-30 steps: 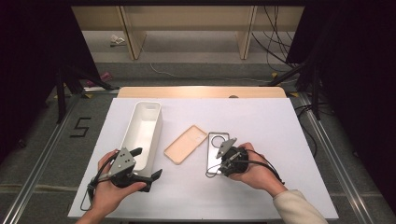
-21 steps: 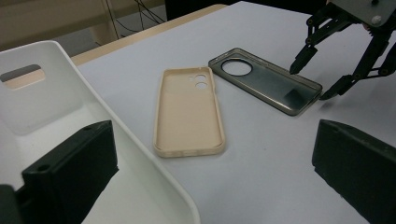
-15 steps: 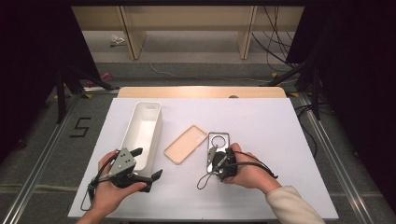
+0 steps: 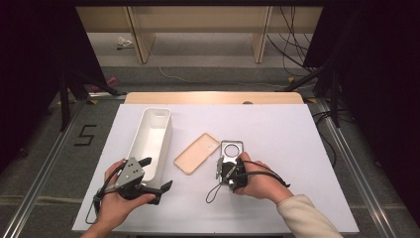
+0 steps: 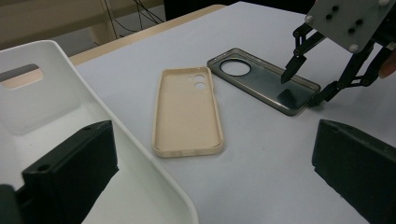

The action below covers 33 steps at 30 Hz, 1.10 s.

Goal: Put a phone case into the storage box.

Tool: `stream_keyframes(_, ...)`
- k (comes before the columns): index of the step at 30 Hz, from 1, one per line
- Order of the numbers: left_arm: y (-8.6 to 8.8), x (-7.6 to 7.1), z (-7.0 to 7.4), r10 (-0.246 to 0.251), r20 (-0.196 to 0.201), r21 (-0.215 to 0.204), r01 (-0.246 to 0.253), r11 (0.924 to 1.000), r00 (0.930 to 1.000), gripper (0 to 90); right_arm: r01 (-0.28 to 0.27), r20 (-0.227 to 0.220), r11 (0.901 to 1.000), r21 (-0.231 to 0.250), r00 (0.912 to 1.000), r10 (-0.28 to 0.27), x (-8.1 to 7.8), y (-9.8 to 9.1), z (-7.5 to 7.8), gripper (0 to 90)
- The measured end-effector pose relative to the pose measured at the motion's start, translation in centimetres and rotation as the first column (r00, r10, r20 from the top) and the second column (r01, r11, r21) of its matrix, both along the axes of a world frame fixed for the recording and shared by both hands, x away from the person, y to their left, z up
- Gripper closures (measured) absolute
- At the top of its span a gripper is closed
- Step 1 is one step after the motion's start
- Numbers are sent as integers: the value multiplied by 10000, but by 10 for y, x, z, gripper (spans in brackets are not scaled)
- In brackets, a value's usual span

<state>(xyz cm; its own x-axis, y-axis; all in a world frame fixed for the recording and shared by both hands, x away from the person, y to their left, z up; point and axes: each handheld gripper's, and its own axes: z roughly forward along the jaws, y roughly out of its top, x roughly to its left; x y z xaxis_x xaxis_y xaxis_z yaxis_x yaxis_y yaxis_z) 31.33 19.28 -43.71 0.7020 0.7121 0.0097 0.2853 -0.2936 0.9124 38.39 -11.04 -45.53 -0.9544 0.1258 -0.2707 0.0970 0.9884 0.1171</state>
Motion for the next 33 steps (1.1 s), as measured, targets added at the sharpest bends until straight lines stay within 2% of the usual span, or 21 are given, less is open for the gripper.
stream_keyframes(1, 0, 0, 0, 4, -2, -10, -4, 10000, 10000, 0, -126, 110, 9999, -19, 9999, 126, 1, 1, -1, 470)
stream_keyframes(4, 0, 0, 0, -17, 7, 4, 17, 10000, 10000, 0, -78, 31, 9997, -220, 10000, 79, 0, 3, 0, 484)
stream_keyframes(6, -1, 0, 0, -31, -6, -28, 31, 10000, 10000, 0, -196, 39, 9996, -222, 9998, 197, 0, 5, -2, 512)
stream_keyframes(7, 0, 0, 0, -31, 16, -5, 31, 10000, 10000, 0, -299, -3, 9987, -402, 9996, 299, 0, 6, -1, 518)
stream_keyframes(8, -1, 0, 0, -33, 17, -14, 33, 10000, 10000, 0, -279, 23, 9990, -345, 9996, 280, -1, 7, -2, 526)
stream_keyframes(11, -1, -1, 0, -46, 10, -25, 46, 10000, 10000, 0, -315, -185, 9972, -681, 9994, 303, -1, 10, -1, 560)
stream_keyframes(12, -1, -1, 0, -56, 7, -40, 56, 10000, 10000, 0, -394, -143, 9975, -579, 9992, 386, 0, 10, -2, 569)
stream_keyframes(15, -1, -1, 0, -74, 11, -64, 74, 10000, 10000, 1, -463, -305, 9957, -807, 9986, 440, -2, 13, -2, 631)
stream_keyframes(20, -1, -1, 1, -76, 36, -72, 77, 9999, 10000, 2, -527, -480, 9948, -876, 9977, 486, -3, 14, -2, 698)
stream_keyframes(29, -1, -1, 1, -103, 35, -73, 103, 9999, 9999, 2, -471, -634, 9946, -922, 9971, 413, -5, 15, -2, 761)
stream_keyframes(33, -1, -1, 1, -99, 28, -80, 100, 9999, 9999, 3, -620, -601, 9936, -944, 9966, 565, -5, 15, -2, 773)
